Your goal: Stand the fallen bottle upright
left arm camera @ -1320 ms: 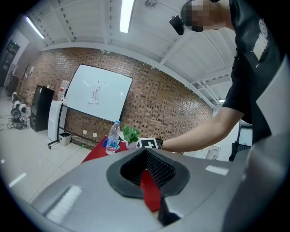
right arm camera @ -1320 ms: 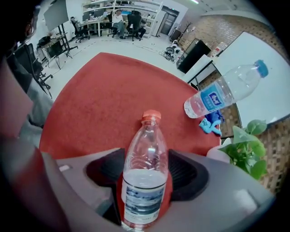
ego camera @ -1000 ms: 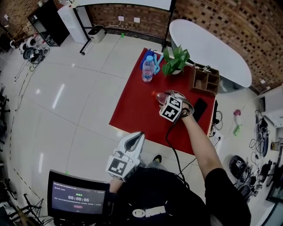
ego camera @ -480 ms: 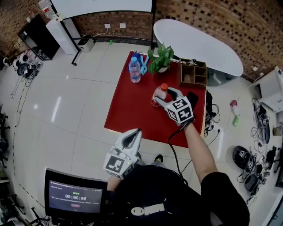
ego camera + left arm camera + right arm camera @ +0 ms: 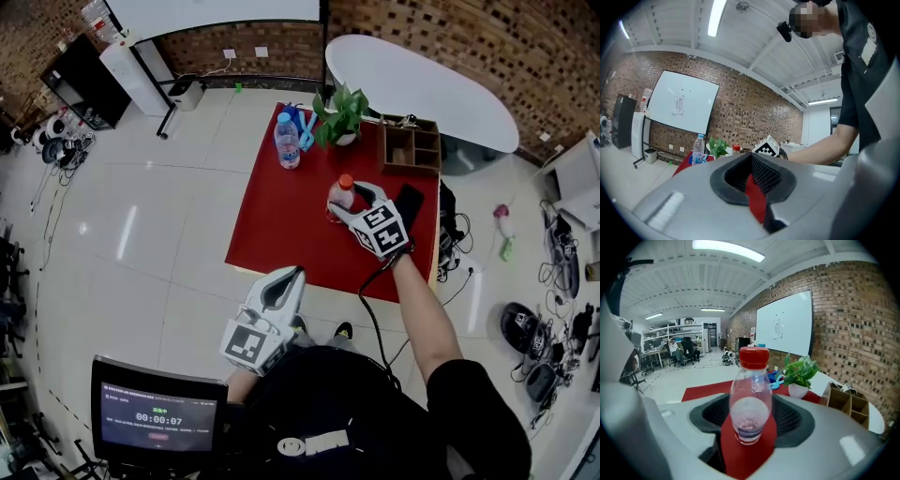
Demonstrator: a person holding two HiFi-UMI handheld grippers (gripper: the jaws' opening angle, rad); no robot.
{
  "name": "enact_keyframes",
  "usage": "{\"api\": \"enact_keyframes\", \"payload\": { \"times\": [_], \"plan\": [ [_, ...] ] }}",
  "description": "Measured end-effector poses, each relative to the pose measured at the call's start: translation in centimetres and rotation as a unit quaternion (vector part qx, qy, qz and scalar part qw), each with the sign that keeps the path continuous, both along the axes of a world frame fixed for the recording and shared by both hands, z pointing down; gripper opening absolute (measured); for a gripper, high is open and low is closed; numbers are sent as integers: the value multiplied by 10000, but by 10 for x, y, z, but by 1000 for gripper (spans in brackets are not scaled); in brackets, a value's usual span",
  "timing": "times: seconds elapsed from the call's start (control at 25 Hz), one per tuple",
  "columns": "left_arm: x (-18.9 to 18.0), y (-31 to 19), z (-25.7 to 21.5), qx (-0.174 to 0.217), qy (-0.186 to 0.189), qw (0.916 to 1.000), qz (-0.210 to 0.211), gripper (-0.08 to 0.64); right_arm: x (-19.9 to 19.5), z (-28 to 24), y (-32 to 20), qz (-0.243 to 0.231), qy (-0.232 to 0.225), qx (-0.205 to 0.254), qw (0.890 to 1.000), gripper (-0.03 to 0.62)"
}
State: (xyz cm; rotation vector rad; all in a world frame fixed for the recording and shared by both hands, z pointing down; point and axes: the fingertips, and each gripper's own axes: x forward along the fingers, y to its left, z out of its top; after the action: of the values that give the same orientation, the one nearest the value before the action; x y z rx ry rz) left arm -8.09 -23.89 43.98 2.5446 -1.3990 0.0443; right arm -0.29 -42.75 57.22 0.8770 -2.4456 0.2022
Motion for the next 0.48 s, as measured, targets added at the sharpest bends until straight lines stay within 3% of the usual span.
{"api": "enact_keyframes", "payload": {
  "times": [0.36, 0.48],
  "plan": [
    [10, 6, -7, 178, 47, 9996, 197, 8, 12, -23, 8, 185, -312, 65, 9993, 290],
    [13, 7, -7, 248, 74, 9992, 290, 6, 24, -49, 23, 317, -740, 164, 9966, 290]
  ]
}}
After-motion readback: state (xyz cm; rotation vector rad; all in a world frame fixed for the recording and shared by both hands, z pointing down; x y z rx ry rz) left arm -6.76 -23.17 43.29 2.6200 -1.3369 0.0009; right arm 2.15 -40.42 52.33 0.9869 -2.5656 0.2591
